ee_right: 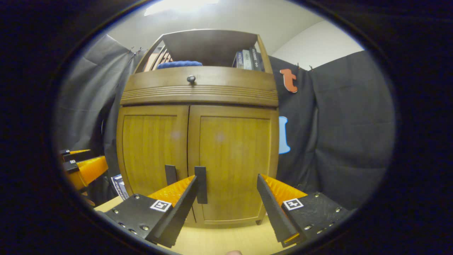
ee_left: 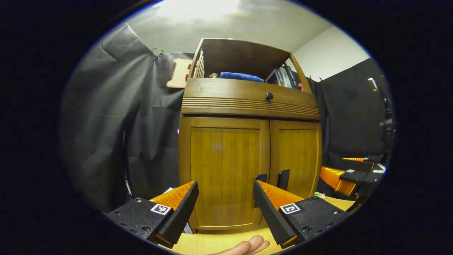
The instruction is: Open the right door of the double-door shoe cabinet with the right hand, and open the left door with the left hand.
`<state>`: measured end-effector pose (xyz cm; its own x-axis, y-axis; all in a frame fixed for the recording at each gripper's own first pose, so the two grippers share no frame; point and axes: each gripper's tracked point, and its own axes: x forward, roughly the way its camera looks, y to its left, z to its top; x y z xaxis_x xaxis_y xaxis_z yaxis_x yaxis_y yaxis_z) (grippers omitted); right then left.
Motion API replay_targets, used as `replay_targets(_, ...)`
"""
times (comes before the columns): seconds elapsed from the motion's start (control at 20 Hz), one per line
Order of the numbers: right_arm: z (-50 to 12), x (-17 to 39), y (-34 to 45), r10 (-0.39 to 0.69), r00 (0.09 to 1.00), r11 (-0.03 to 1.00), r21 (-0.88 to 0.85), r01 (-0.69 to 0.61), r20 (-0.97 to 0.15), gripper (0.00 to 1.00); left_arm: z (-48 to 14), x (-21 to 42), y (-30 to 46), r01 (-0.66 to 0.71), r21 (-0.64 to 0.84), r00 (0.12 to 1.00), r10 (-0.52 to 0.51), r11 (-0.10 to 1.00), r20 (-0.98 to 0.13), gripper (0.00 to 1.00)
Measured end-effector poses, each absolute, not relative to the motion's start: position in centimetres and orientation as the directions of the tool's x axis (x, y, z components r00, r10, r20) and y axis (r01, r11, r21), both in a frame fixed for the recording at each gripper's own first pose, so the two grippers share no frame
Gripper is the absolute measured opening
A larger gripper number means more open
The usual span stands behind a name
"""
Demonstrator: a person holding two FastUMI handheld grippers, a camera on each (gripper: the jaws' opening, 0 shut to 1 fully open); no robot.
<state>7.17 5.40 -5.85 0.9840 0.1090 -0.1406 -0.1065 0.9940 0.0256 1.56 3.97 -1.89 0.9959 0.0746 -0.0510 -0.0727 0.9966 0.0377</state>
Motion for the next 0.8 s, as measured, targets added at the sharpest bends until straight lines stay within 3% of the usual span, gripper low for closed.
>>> replay_targets(0.2, -8.9, 9.8, 9.2, 0.174, 0.967, 0.985, 0.033, -0.171, -0.187, 0.99, -2.1, 2.1, 4.5, -0.083, 0.029, 0.995, 0.085, 0.996, -0.056, 0.94)
replay_targets(0.75, -13.8, 15.8, 12.5, 0.169, 0.952, 0.984, 0.105, -0.147, -0.254, 1.00, -2.2, 2.3, 6.2, -0.090, -0.005, 0.994, 0.089, 0.996, -0.065, 0.94)
replay_targets(0.8, -13.9, 16.1, 12.7, 0.165, 0.953, 0.984, 0.102, -0.144, -0.253, 0.89, -2.2, 2.4, 6.2, -0.090, -0.007, 0.994, 0.090, 0.996, -0.064, 0.94)
